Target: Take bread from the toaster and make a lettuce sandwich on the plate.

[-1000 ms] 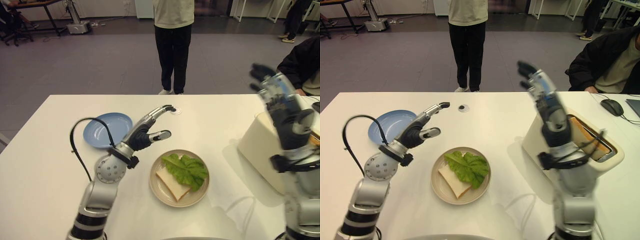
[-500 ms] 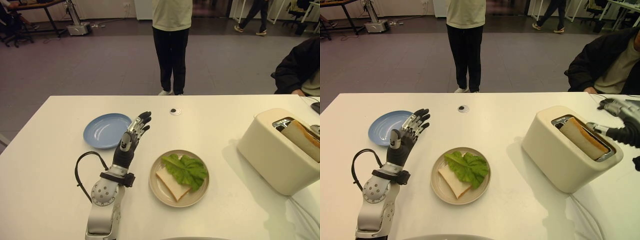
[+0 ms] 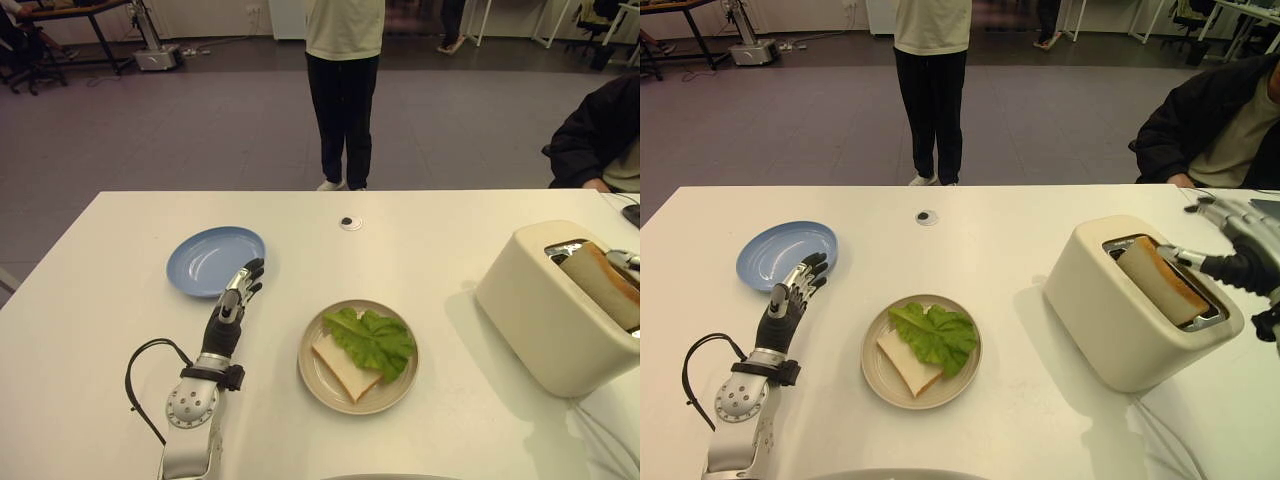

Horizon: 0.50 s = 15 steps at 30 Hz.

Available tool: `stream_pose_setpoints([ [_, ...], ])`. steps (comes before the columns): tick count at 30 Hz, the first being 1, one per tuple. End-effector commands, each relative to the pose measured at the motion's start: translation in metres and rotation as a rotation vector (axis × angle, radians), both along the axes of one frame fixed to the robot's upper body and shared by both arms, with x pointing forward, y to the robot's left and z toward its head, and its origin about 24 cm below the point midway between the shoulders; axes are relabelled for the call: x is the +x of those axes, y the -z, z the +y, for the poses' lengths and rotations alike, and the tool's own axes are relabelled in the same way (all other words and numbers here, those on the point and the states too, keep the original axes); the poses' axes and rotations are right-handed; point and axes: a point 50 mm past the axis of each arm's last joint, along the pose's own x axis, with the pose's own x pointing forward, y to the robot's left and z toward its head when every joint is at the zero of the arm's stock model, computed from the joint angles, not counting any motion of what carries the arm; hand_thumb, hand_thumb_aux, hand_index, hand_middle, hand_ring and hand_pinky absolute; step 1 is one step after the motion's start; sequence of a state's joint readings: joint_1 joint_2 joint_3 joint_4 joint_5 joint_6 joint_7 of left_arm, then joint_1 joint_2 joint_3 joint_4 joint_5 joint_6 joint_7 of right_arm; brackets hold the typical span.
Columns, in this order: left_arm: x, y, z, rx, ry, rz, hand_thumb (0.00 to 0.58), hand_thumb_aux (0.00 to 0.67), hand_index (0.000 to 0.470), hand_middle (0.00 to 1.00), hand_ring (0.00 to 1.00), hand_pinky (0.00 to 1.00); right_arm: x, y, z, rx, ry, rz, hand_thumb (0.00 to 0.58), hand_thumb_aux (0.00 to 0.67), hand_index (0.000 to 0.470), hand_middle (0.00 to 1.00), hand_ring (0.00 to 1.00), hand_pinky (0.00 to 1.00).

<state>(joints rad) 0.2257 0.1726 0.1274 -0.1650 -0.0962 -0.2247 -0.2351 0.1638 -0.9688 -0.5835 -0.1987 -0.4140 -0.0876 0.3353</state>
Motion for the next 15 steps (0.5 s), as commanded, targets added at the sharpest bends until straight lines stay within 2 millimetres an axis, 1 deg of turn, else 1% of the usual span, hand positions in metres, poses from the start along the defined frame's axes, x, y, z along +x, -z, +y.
stream_pose_setpoints([
  [1, 0.001, 0.002, -0.001, 0.025, 0.003, 0.001, 0.0, 0.0, 0.0, 0.0, 0.0, 0.0, 0.003, -0.02, 0.01, -0.032, -0.04, -0.08, 0.285, 0.192, 0.135, 0.0, 0.0, 0.0],
  [2, 0.001, 0.002, -0.002, 0.027, 0.005, -0.001, 0.0, 0.0, 0.0, 0.0, 0.0, 0.0, 0.004, -0.02, 0.014, -0.025, -0.059, -0.081, 0.294, 0.2, 0.14, 0.0, 0.0, 0.0],
  [4, 0.001, 0.001, -0.004, 0.03, 0.008, -0.005, 0.0, 0.0, 0.0, 0.0, 0.0, 0.0, 0.002, -0.015, 0.025, 0.014, -0.111, -0.055, 0.331, 0.231, 0.162, 0.0, 0.0, 0.0],
  [7, 0.0, 0.001, -0.005, 0.033, 0.006, -0.011, 0.0, 0.0, 0.0, 0.0, 0.0, 0.0, -0.001, 0.001, 0.038, 0.052, -0.16, 0.04, 0.36, 0.257, 0.181, 0.0, 0.0, 0.0],
  [9, -0.001, 0.0, -0.005, 0.033, 0.003, -0.013, 0.0, 0.0, 0.0, 0.0, 0.0, 0.0, -0.002, 0.011, 0.039, 0.066, -0.162, 0.096, 0.374, 0.271, 0.19, 0.0, 0.0, 0.0],
  [10, 0.0, 0.0, -0.005, 0.034, 0.004, -0.014, 0.0, 0.0, 0.0, 0.0, 0.0, 0.0, -0.002, 0.015, 0.039, 0.06, -0.154, 0.12, 0.39, 0.286, 0.201, 0.0, 0.0, 0.0],
  [12, 0.0, 0.0, -0.005, 0.035, 0.003, -0.017, 0.0, 0.0, 0.0, 0.0, 0.0, 0.0, -0.003, 0.024, 0.037, 0.055, -0.14, 0.162, 0.398, 0.294, 0.206, 0.0, 0.0, 0.0],
  [14, 0.0, -0.001, -0.005, 0.037, 0.004, -0.022, 0.0, 0.0, 0.0, 0.0, 0.0, 0.0, -0.003, 0.033, 0.032, 0.042, -0.113, 0.197, 0.392, 0.289, 0.203, 0.0, 0.0, 0.0],
  [15, 0.0, -0.002, -0.006, 0.039, 0.006, -0.025, 0.0, 0.0, 0.0, 0.0, 0.0, 0.0, -0.003, 0.034, 0.031, 0.031, -0.1, 0.198, 0.379, 0.276, 0.194, 0.0, 0.0, 0.0],
])
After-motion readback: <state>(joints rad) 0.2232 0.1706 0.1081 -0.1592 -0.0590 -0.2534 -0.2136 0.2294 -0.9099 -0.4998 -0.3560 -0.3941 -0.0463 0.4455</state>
